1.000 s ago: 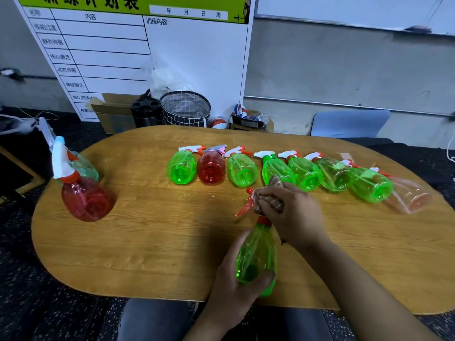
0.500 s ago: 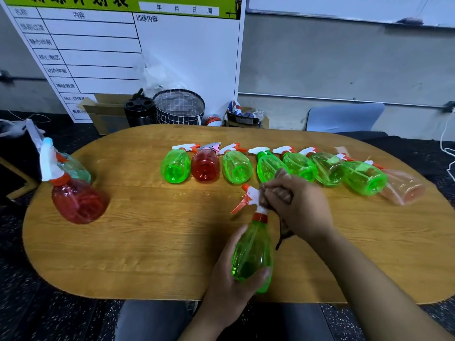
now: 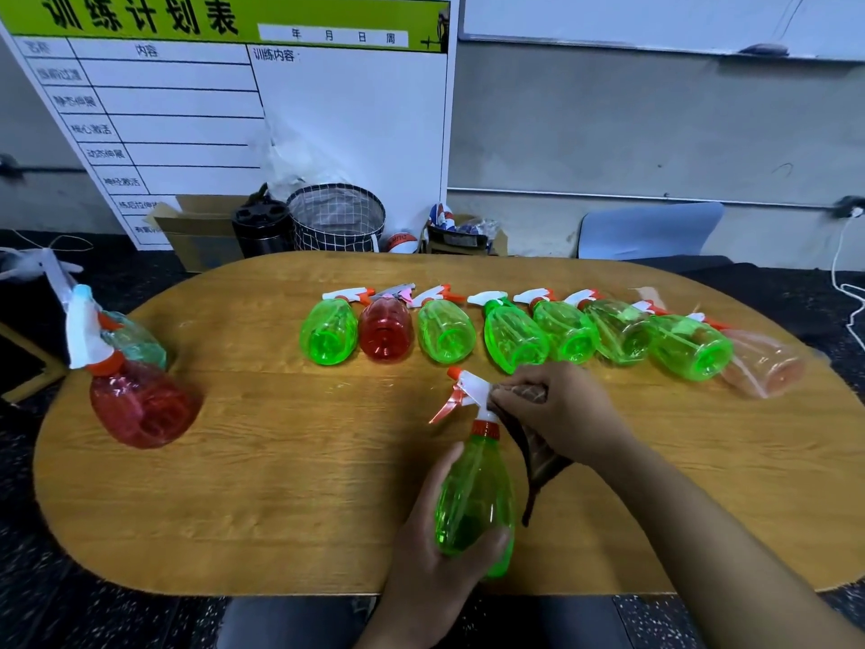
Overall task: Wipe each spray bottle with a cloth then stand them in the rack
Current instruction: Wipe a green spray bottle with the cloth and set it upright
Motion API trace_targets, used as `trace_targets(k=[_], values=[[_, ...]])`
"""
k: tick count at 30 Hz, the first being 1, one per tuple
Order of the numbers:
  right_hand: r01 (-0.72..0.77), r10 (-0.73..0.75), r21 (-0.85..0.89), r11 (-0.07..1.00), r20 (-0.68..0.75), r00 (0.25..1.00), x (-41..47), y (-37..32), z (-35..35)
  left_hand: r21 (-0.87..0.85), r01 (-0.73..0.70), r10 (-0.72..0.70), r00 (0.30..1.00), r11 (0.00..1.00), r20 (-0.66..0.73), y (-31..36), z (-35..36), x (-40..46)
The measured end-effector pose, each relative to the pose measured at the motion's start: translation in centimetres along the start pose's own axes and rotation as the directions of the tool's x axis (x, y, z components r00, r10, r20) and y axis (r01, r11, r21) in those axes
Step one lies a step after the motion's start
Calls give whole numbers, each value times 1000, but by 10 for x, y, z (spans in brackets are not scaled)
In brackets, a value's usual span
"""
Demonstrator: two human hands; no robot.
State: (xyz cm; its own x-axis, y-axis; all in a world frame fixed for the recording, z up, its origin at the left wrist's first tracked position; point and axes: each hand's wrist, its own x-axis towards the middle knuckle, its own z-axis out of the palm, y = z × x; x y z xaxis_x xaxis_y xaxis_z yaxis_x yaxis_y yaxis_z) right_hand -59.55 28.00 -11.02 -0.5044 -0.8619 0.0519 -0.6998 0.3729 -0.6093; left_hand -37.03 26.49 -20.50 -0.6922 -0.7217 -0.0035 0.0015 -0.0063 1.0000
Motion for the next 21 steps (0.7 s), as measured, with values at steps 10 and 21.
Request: trace_targets(k=[10, 21], values=[[71, -51, 86, 994, -217, 975, 10, -20, 2, 24, 21, -21, 999, 999, 27, 3, 0, 0], [-23, 23, -1, 1000, -36, 999, -5, 1, 2, 60, 19, -20, 1000, 998, 1, 2, -1, 0]])
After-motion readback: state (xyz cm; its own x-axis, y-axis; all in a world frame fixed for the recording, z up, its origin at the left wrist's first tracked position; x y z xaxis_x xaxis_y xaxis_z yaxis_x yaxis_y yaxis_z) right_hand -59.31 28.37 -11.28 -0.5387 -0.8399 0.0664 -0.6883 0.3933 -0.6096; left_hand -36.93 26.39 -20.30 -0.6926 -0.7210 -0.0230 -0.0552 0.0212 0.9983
